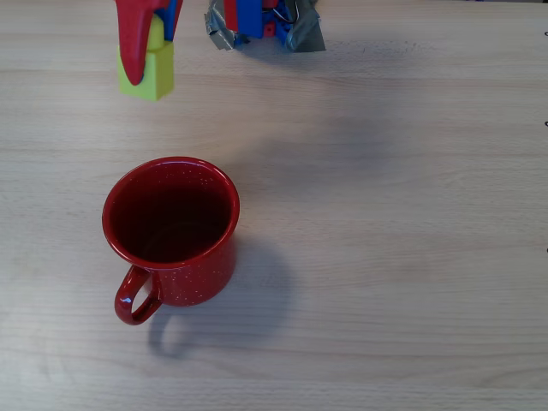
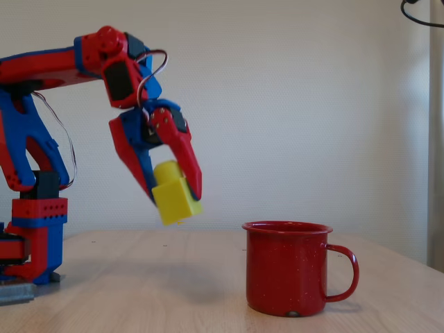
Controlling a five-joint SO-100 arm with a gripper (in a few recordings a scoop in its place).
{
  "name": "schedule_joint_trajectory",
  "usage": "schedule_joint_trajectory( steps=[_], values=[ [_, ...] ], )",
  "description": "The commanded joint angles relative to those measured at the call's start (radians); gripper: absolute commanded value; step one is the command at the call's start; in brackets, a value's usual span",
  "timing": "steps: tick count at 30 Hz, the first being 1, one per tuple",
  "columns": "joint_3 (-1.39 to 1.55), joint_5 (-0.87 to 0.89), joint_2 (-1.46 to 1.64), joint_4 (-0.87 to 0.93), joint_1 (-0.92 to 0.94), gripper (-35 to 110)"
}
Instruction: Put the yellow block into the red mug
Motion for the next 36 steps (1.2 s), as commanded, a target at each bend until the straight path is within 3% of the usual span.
schedule_joint_trajectory(
  steps=[1, 14, 36],
  values=[
    [-0.152, 0.012, 0.018, 0.071, -0.018, 0],
    [-0.584, 0.094, -0.169, 0.31, -0.095, 0],
    [-1.025, 0.216, -0.693, 0.264, -0.204, 0]
  ],
)
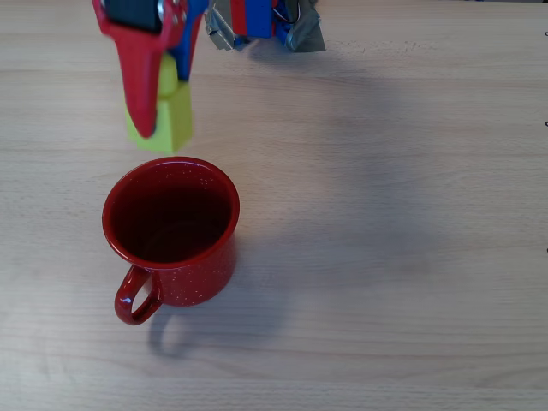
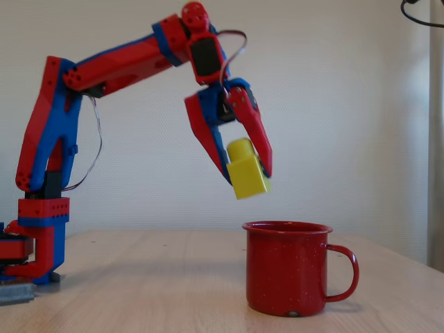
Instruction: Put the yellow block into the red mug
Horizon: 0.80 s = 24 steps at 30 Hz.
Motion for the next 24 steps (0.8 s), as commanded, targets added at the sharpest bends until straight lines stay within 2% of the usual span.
schedule_joint_trajectory(
  steps=[1, 15, 24],
  values=[
    [-0.103, 0.029, 0.006, -0.023, -0.008, 0],
    [-0.313, 0.046, -0.238, -0.061, -0.037, 0],
    [-0.336, 0.041, -0.29, -0.067, -0.04, 0]
  ],
)
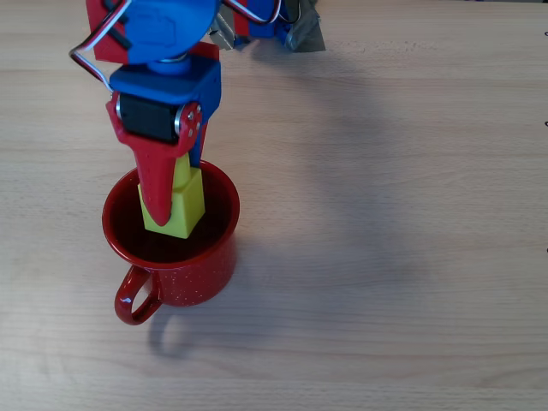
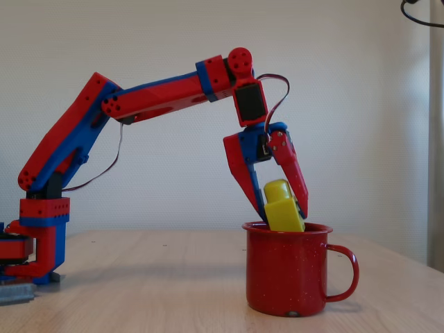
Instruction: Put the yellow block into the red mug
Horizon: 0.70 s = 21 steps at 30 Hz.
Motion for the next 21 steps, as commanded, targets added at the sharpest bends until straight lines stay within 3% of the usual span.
schedule_joint_trajectory(
  steps=[1, 12, 21],
  values=[
    [-0.067, 0.02, 0.054, -0.012, -0.003, 0],
    [-0.067, 0.037, 0.051, 0.005, 0.006, 37],
    [-0.067, 0.028, 0.06, 0.002, 0.011, 42]
  ],
)
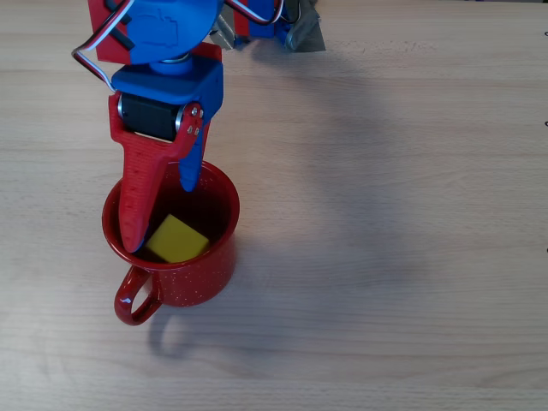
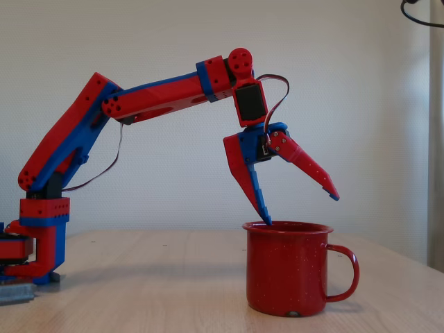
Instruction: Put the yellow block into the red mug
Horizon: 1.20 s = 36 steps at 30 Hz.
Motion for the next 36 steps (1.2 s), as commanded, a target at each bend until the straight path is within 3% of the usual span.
schedule_joint_trajectory(
  steps=[1, 8, 14, 27, 36],
  values=[
    [-0.067, 0.006, 0.064, 0.002, 0.012, 42],
    [-0.064, -0.002, 0.075, 0.011, 0.015, 38],
    [-0.064, -0.018, 0.092, 0.011, 0.017, 5],
    [-0.055, -0.063, 0.155, 0.006, 0.018, 0],
    [0.124, -0.08, 0.333, -0.114, 0.008, 0]
  ],
)
